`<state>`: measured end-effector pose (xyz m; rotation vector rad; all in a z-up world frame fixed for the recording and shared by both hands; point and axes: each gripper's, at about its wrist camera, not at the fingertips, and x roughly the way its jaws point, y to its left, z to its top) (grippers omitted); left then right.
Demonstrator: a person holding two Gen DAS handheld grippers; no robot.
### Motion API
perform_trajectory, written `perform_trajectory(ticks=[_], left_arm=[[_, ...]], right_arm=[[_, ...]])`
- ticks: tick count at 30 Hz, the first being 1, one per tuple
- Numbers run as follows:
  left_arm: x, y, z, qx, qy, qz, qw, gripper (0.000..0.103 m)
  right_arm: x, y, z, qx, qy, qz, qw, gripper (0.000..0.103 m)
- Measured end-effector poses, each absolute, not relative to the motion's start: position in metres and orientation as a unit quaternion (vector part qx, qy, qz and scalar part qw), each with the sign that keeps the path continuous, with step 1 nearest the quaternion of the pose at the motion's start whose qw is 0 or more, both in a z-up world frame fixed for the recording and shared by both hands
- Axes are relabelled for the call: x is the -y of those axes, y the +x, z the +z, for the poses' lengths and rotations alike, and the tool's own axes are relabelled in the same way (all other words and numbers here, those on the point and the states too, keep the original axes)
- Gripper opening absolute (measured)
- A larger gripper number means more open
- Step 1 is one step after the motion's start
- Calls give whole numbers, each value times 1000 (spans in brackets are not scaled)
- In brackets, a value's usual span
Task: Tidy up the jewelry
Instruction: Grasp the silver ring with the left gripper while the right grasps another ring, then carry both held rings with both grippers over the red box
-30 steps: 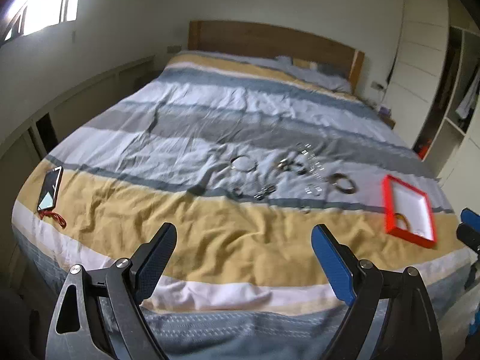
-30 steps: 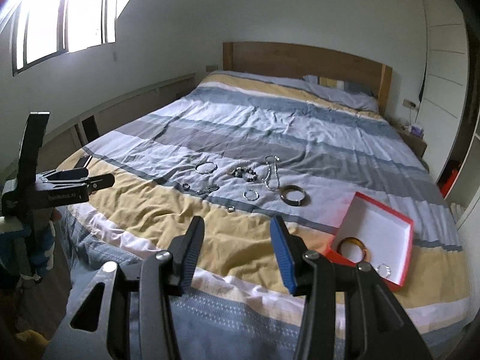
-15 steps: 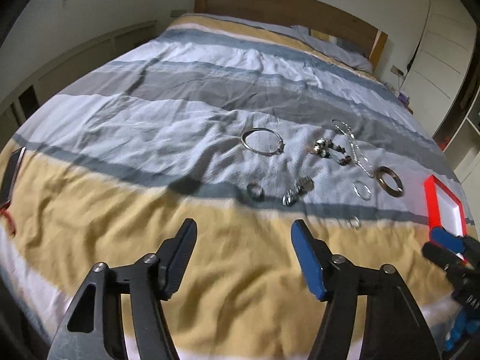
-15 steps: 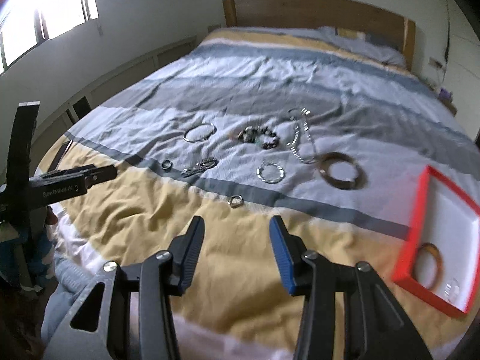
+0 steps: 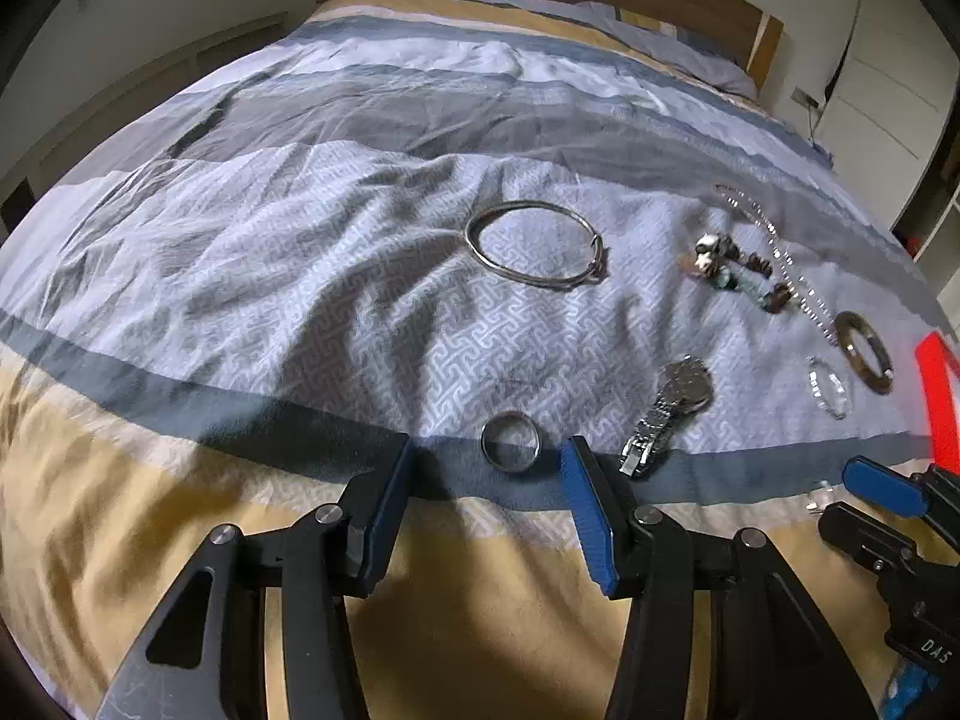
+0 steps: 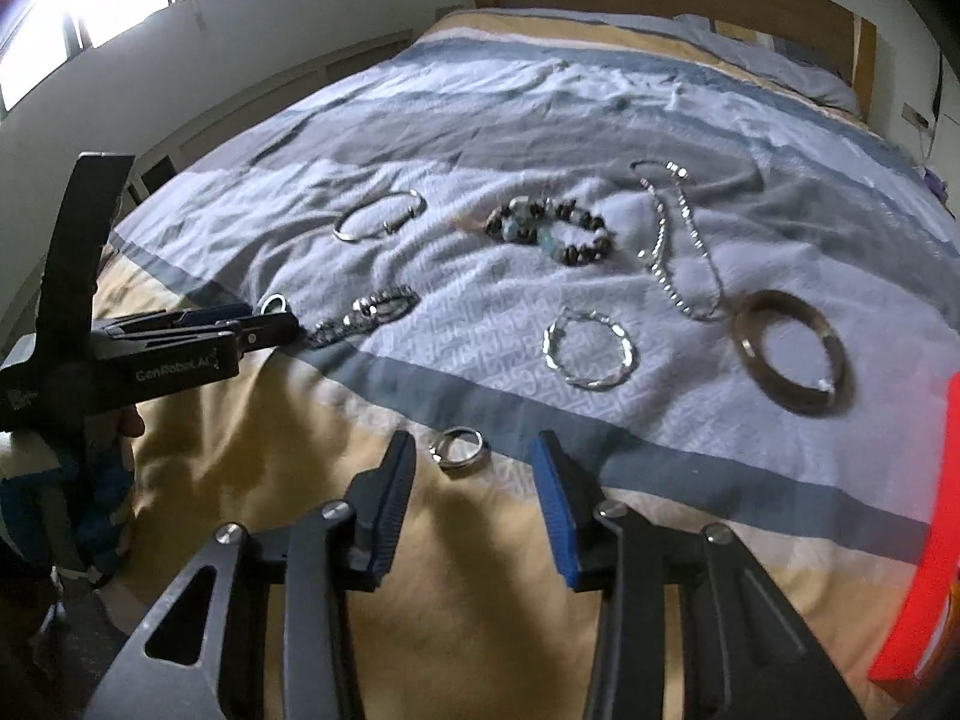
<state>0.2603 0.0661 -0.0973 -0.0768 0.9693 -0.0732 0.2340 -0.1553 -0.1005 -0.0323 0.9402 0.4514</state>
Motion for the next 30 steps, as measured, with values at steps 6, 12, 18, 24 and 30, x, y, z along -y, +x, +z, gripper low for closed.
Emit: perform_trajectory(ticks=[6,12,18,24,30], left_arm=[[-61,259,-104,-453,-22,-27,891,50],[-62,256,-104,-441,-22,-24,897,43],[-67,252,-100,-439,-38,-30,897,19],[-67,246,-94,-441,-36,-31,896,18],[-68,232,-82,-440,-36,-32,897,18]], right_arm=[[151,233,-110,-443,-20,226,868,22],[149,227,-112,-434,-24,232,870,20],[150,227,-110,-434,-20,233,870,19],[152,222,-104,-433,-15,234,870,19],[156,212,-94,-429,4,237,872,19]])
